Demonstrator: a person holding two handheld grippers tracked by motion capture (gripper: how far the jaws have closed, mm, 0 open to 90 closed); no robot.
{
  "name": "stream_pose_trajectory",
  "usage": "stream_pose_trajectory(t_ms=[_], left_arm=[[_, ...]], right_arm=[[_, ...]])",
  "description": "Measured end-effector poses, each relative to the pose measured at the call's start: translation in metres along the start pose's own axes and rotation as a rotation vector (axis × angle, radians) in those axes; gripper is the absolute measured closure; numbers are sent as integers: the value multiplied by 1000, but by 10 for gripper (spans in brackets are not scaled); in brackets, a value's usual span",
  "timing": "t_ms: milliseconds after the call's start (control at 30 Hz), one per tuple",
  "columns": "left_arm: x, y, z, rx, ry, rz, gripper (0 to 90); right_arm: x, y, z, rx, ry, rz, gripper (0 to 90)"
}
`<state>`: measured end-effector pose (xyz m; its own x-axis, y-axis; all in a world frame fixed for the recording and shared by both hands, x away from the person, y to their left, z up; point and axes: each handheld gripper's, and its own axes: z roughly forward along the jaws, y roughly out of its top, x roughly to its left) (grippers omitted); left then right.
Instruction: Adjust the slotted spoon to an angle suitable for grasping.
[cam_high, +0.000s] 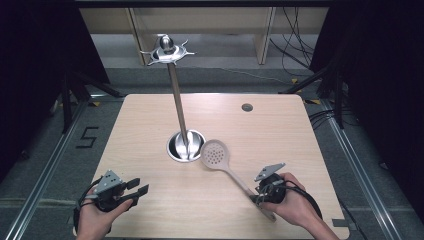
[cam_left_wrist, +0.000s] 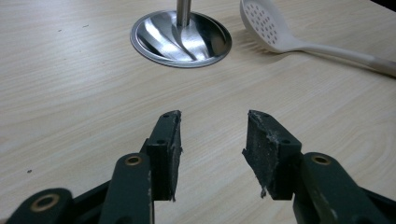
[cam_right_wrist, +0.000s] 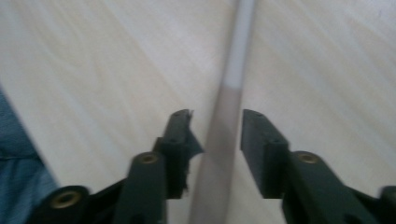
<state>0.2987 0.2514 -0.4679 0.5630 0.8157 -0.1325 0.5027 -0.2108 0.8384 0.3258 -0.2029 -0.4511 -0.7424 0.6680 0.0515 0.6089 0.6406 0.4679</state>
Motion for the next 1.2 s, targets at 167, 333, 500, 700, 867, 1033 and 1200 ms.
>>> stream_pose_trajectory(t_ms=[167, 333, 500, 700, 867, 1033, 1200], left_arm=[[-1, 2, 5, 4, -2, 9, 537], [-3, 2, 6, 33, 14, 65, 530], [-2, 1, 4, 26, 10, 73, 520], [-2, -1, 1, 29, 11, 94, 508], [-3, -1, 1, 33, 15, 95, 505], [-1, -1, 0, 55, 21, 128, 503], [-2, -2, 2, 52, 16, 108, 498]], right_arm=[[11, -7, -2, 54, 71, 12, 900], [15, -9, 7, 148, 102, 47, 900], [22, -13, 12, 213, 131, 97, 900], [25, -13, 15, 236, 120, 112, 900], [24, -15, 21, 258, 88, 85, 900], [20, -18, 21, 277, 79, 130, 900], [11, -20, 19, 280, 49, 150, 900]])
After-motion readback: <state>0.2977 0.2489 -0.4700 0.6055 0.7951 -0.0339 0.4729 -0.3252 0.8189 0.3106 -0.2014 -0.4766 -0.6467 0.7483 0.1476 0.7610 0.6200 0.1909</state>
